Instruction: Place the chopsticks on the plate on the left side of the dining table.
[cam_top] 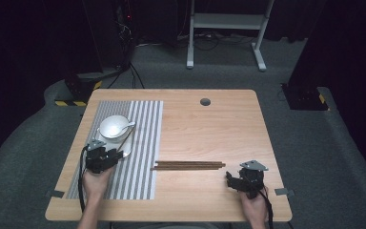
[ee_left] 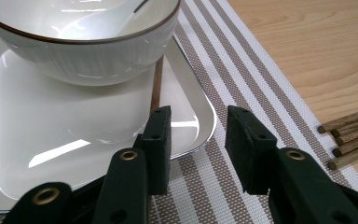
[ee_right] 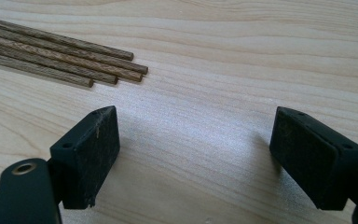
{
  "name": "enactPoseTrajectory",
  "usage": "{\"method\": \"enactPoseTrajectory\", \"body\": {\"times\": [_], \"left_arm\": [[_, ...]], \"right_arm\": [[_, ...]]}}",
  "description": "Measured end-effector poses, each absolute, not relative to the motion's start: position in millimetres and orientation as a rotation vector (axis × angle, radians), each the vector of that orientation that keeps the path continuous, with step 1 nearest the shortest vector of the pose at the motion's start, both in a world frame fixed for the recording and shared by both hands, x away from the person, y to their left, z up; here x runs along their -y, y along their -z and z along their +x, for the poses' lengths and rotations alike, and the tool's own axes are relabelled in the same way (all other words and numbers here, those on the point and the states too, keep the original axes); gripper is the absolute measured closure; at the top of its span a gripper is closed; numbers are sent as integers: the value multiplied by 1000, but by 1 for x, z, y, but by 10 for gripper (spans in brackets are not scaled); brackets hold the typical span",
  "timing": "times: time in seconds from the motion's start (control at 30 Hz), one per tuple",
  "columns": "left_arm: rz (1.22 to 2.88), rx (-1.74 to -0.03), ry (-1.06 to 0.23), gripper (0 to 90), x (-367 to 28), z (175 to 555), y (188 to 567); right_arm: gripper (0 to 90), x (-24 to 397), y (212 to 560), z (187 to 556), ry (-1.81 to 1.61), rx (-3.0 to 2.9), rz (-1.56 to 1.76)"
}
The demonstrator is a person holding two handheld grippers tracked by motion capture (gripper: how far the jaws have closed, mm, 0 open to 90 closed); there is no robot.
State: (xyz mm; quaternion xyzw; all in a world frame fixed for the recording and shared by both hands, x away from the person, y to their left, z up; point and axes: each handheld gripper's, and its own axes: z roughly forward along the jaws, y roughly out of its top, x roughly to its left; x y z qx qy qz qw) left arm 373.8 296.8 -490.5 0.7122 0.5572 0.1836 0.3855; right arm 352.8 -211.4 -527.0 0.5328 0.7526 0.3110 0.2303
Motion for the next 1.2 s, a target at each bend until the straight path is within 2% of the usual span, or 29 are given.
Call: {"method": "enactPoseTrajectory", "body": {"times": [0.2, 0.7, 1.2], "left_arm": [[1824, -1416, -454, 545, -292, 375, 491], [1851, -1369, -441, 468, -277, 372, 493], [1854, -1339, -445, 469, -270, 370, 492]], "right_arm": [[155, 211, 527, 353, -855, -2071, 1465], [155, 211, 527, 353, -855, -2071, 1465], [155, 211, 527, 353, -855, -2071, 1465]]}}
